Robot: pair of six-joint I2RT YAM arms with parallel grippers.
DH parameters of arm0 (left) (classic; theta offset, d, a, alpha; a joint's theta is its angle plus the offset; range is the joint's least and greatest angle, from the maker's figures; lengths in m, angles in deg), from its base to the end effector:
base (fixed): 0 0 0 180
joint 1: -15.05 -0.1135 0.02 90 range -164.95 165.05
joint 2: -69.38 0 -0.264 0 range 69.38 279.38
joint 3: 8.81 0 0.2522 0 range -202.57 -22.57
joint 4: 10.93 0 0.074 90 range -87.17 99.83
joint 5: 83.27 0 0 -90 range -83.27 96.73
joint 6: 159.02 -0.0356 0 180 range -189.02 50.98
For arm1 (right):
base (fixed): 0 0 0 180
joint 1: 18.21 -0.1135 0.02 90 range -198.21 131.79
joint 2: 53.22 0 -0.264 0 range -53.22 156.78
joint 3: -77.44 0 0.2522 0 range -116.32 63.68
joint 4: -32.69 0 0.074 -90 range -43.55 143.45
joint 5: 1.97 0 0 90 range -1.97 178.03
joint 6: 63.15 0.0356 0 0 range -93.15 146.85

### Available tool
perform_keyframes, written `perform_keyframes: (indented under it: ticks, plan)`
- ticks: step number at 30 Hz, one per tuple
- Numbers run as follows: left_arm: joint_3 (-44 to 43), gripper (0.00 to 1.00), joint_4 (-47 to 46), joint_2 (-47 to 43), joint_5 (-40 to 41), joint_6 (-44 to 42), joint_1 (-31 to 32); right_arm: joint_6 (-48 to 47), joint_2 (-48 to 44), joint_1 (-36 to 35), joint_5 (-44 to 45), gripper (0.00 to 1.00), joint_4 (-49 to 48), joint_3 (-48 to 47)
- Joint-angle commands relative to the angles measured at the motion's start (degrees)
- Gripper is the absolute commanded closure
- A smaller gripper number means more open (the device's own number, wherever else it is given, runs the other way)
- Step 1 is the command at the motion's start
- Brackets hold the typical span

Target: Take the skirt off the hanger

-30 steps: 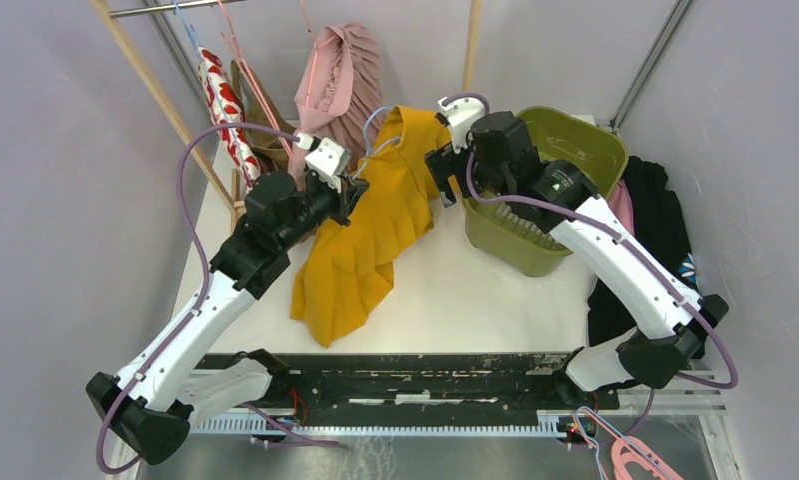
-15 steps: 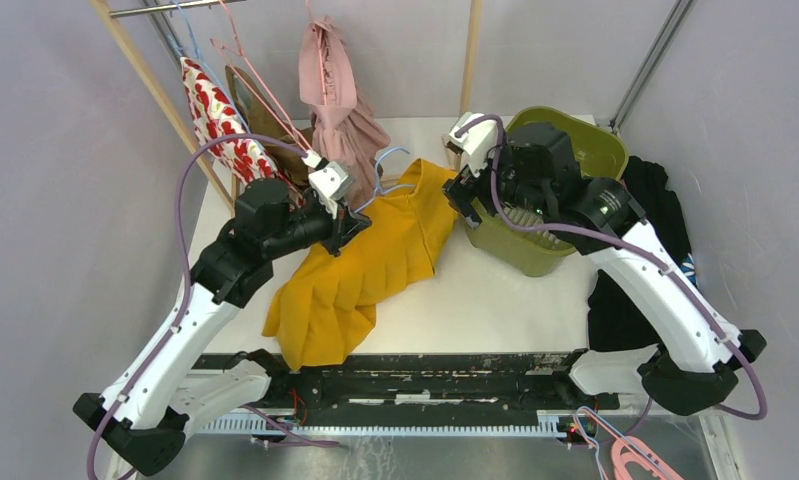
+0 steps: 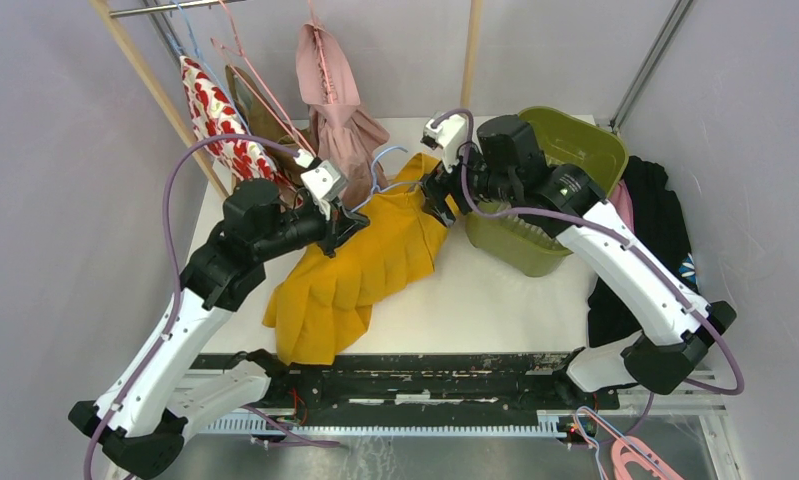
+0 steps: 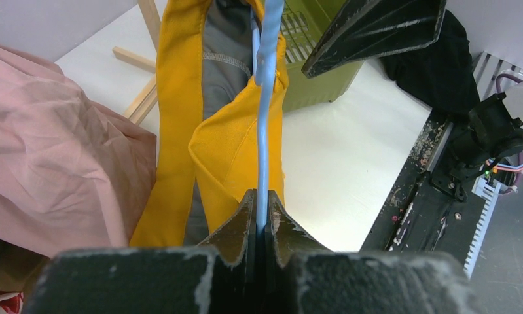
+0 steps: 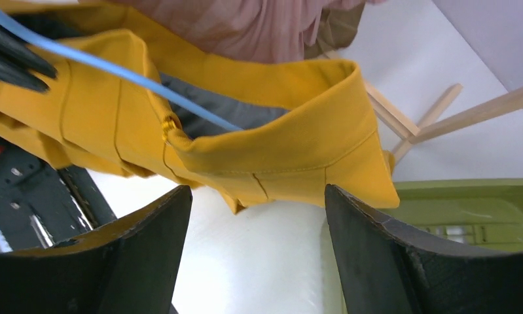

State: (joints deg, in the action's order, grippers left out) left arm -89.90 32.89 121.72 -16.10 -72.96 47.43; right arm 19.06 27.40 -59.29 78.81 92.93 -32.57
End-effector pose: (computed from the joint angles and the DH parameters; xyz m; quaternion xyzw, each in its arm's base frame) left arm 0.1471 -0.1096 0.4160 0.3569 0.7018 -0.2987 0.5394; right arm 0.2152 0.1951 0.4418 -0.3947 0.7728 0.2079 0.4513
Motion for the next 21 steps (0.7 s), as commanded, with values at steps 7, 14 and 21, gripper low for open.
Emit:
perform_keyframes:
  ticks: [7, 14, 21]
  plan:
    - [1.31, 0.97, -8.97, -2.11, 0.44, 0.96, 0.23, 11.38, -4.07, 0.26, -3.06, 0.17, -12.38, -4.02]
    - [1.17, 0.97, -9.06, -2.16, 0.46, 1.04, 0.28, 19.59, 0.4, 0.23, 1.14, 0.27, -15.25, -2.18]
    - [1.05, 0.97, -9.06, -3.34, 1.02, 1.35, 0.29, 19.08, 2.95, 0.23, 6.56, 0.29, -15.1, -0.15]
